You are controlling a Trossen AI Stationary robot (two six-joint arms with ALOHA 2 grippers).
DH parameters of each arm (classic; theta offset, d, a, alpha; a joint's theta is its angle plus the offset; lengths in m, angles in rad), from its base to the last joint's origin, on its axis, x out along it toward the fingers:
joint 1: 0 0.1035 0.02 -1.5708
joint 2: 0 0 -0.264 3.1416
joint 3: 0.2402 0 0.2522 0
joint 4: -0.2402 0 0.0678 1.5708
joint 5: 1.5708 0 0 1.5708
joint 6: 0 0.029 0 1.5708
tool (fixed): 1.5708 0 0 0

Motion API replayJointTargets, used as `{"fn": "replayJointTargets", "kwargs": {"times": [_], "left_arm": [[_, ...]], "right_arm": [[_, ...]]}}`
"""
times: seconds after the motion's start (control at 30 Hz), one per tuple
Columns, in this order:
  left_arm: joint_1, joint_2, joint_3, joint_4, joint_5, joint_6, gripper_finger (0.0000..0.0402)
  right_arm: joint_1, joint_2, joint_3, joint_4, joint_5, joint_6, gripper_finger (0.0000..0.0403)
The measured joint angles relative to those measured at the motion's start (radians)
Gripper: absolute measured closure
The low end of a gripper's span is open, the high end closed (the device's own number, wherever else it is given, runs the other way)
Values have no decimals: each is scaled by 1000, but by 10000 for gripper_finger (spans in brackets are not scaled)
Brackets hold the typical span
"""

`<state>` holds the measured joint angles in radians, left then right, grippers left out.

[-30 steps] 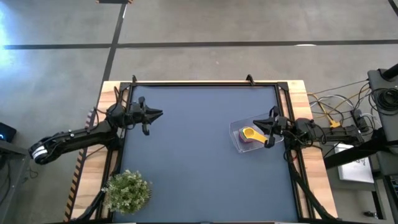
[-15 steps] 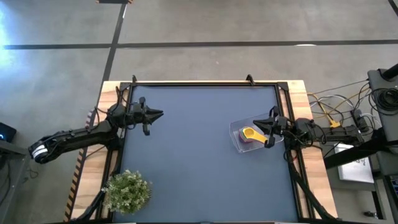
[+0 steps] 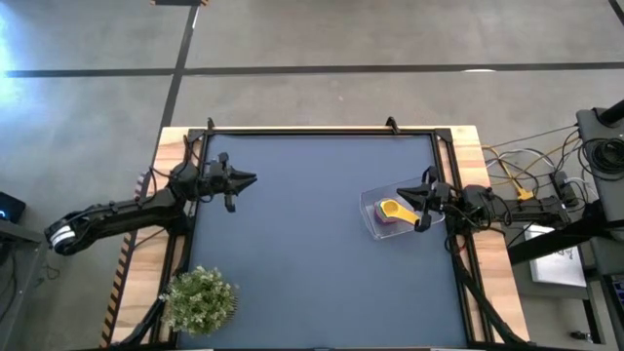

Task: Nest measuring cups in basket
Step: Return to Home Position

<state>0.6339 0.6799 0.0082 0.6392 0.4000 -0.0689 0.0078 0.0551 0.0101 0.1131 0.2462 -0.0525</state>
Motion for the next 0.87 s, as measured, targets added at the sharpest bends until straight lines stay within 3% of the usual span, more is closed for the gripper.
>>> {"fn": "replayJointTargets", "kwargs": {"times": [0.87], "left_arm": [[0, 21, 0, 0, 0, 0, 365]], "right_arm": [[0, 0, 0, 0, 0, 0, 394]]}}
